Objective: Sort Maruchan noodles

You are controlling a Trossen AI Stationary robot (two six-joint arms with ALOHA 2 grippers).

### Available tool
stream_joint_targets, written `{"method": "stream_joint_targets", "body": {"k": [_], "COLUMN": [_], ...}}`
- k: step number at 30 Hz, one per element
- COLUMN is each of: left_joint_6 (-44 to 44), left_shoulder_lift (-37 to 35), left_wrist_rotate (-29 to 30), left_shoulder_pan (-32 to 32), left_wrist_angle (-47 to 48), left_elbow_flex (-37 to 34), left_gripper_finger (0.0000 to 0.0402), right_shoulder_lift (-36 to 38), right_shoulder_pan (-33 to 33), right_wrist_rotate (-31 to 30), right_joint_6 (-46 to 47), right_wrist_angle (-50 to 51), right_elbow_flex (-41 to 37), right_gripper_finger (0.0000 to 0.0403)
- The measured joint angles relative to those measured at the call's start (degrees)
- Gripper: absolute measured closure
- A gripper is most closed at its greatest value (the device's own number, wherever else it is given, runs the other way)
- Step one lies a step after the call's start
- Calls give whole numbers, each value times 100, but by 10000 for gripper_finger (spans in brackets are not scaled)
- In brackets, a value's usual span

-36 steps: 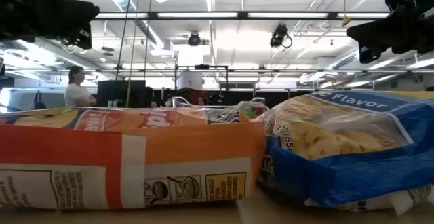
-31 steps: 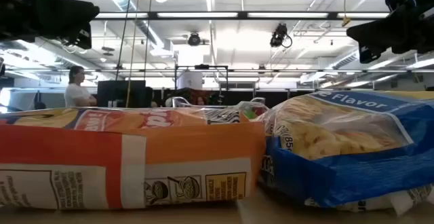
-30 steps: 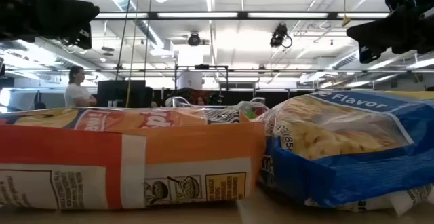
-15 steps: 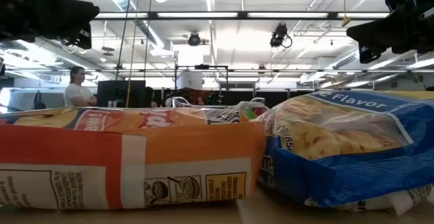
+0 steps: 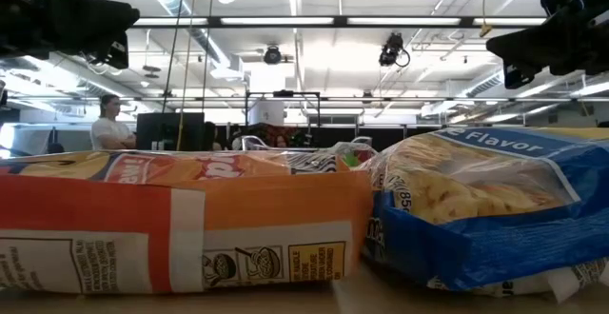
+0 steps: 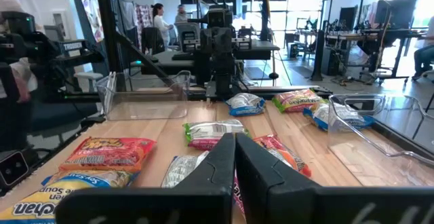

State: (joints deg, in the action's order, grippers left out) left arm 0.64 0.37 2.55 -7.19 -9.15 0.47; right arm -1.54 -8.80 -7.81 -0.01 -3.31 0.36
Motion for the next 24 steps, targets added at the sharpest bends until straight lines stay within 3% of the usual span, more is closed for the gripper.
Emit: {"method": "stream_joint_targets", "body": {"k": [4,8,11,15,19,22,24], "left_joint_6": [36,246,88,-939,-2158,-3692,-4651], "left_shoulder_lift": [0,110,312,1120,2507,3548,4161], "left_wrist_rotate": [30,1004,1214,1365,1861,2013,1776], "left_shoulder_pan": [0,0,-10,-77,-79,-65,-65], "left_wrist_angle": [-6,-349,-191,841,2553,3459,3796], "left_elbow_flex": [-2,0,55,860,2018,2685,2838], "left_gripper_finger": [356,356,356,356,361,372,381], "right_shoulder_lift": [0,0,0,0,-2,-4,-4], "right_shoulder_pan": [-2,-1,-1,0,-2,-1,-1], "right_wrist_rotate": [0,0,0,0,0,0,0], "right_joint_6": [0,0,0,0,0,0,0], "right_wrist_angle": [-2,-2,-2,-105,-136,-137,-138], "right_elbow_flex": [0,0,0,2,3,3,3], "right_gripper_finger": [384,384,384,384,384,384,384]}}
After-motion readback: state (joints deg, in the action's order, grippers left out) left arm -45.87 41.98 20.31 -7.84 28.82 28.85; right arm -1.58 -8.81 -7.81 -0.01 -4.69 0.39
